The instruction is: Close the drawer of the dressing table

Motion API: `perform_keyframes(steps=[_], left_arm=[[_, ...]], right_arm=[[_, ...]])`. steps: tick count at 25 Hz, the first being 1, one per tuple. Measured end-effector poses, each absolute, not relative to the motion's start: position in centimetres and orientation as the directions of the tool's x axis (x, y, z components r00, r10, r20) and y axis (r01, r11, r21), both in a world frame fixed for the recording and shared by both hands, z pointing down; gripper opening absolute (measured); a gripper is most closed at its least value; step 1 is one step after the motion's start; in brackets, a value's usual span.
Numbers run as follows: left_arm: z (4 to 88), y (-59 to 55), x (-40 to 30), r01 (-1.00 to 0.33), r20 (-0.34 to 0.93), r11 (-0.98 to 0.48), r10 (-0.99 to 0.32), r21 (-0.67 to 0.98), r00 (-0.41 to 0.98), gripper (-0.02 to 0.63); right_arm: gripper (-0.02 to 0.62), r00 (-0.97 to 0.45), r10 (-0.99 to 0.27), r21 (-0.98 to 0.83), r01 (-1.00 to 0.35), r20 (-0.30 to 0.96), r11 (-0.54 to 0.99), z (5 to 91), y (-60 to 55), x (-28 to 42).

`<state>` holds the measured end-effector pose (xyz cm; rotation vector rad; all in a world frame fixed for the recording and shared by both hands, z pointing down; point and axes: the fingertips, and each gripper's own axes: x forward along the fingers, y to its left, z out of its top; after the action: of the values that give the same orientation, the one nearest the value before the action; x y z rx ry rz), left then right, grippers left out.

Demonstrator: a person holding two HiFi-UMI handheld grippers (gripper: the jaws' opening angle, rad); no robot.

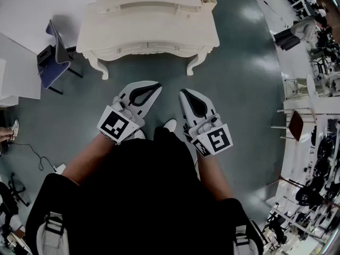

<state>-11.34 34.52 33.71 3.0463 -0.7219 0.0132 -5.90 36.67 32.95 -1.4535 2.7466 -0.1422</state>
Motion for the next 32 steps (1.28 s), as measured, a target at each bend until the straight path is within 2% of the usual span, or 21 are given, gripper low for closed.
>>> perform_keyframes(steps=[13, 32], left_arm=[[33.5, 37.6, -18.1, -0.45, -0.008, -0.893, -0.45, 0.007, 0.893, -0.008], [33.5, 31.2, -14.4, -0.47, 0.012, -0.882, -0.471, -0.014, 0.882, -0.008]], right_arm=[[0.002, -0.551, -0.833, -0.098, -0.832, 0.035, 0.546, 33.1, 40.1, -12.2], [0.002, -0.557, -0.83, -0.087, -0.828, 0.027, 0.553, 33.1, 32.6, -8.4]])
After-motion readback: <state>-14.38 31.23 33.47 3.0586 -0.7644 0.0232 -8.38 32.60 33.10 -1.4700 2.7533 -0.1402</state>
